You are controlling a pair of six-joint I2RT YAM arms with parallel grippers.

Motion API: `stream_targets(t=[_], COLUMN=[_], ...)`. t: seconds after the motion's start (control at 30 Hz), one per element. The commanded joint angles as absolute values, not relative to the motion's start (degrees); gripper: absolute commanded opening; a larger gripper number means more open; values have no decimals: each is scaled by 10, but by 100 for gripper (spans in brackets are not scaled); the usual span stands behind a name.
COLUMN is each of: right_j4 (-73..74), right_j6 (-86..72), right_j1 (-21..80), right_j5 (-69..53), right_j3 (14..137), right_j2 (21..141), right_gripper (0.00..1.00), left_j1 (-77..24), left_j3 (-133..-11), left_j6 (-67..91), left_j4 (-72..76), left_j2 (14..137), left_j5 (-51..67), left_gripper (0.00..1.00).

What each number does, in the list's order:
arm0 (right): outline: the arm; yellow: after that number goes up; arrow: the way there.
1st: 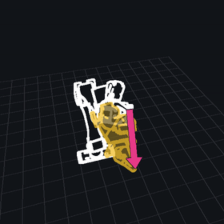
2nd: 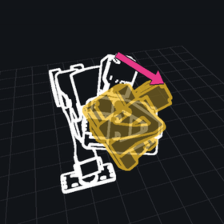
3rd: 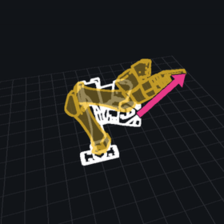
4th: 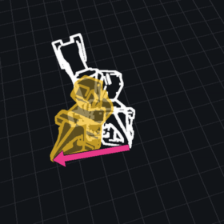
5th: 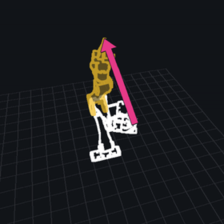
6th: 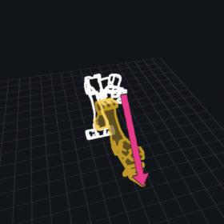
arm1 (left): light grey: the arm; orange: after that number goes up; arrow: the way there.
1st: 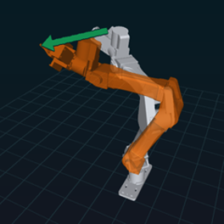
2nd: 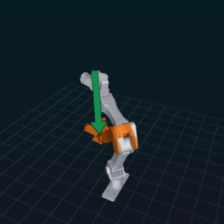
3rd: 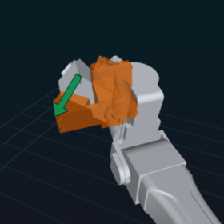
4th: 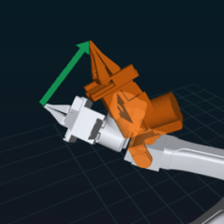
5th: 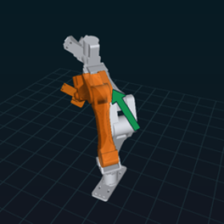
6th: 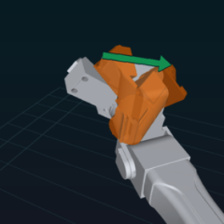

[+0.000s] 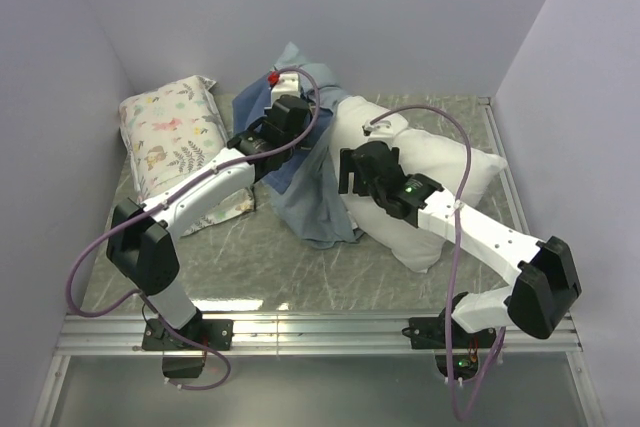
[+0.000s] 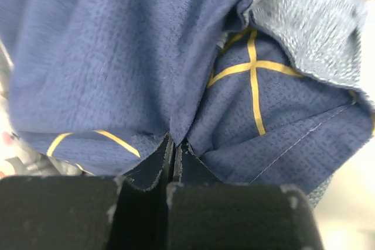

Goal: Remove the pillowcase from the pillow

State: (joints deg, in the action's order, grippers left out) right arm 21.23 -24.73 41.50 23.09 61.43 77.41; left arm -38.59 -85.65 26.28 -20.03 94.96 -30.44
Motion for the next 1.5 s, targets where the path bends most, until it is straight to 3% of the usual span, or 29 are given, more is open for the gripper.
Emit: stream_targets(t=[0.0, 0.17, 0.3, 0.53, 0.6, 0.63, 0.67, 0.7, 0.77, 0.87, 0.9, 0.97, 1.0, 1.07, 1.2, 1.47], right_j4=[263, 268, 285, 306, 296, 281, 280, 280, 281, 292, 287, 280, 278, 285, 296, 298], right_j6=[-321, -367, -370, -344, -337, -331, -328, -322, -304, -285, -279, -266, -261, -249, -231, -216], right_j1=[417, 417, 417, 418, 410, 404, 397, 390, 381, 354, 346, 322, 317, 305, 300, 283], right_j5=[207, 196, 221, 300, 297, 285, 273, 261, 250, 221, 203, 158, 149, 121, 94, 58], right_j3=[584, 554, 576, 614, 614, 616, 620, 623, 628, 638, 638, 646, 649, 674, 717, 760], right_j2=[771, 780, 853, 959, 957, 953, 941, 931, 903, 855, 843, 814, 810, 809, 824, 841], right_gripper=[88, 92, 91, 83, 71, 59, 22, 12, 0, 0, 0, 0, 0, 0, 0, 0], left_j1=[-390, -397, -406, -436, -436, -436, -434, -433, -418, -381, -371, -346, -341, -330, -330, -342], left_j3=[-832, -777, -757, -760, -768, -779, -787, -791, -813, -841, -847, -861, -866, -867, -813, -659], left_j6=[292, 296, 318, 299, 299, 300, 300, 300, 301, 307, 308, 301, 299, 287, 296, 313], left_j4=[-250, -227, -213, -222, -229, -242, -248, -250, -260, -256, -251, -241, -235, -222, -167, -5], left_j2=[918, 898, 893, 882, 883, 884, 884, 884, 886, 889, 889, 886, 885, 879, 861, 853], left_j5=[-237, -200, -162, -199, -199, -213, -220, -225, -232, -209, -202, -191, -182, -157, -93, 56], left_gripper=[0, 0, 0, 0, 0, 0, 1, 1, 3, 9, 13, 40, 65, 78, 89, 93])
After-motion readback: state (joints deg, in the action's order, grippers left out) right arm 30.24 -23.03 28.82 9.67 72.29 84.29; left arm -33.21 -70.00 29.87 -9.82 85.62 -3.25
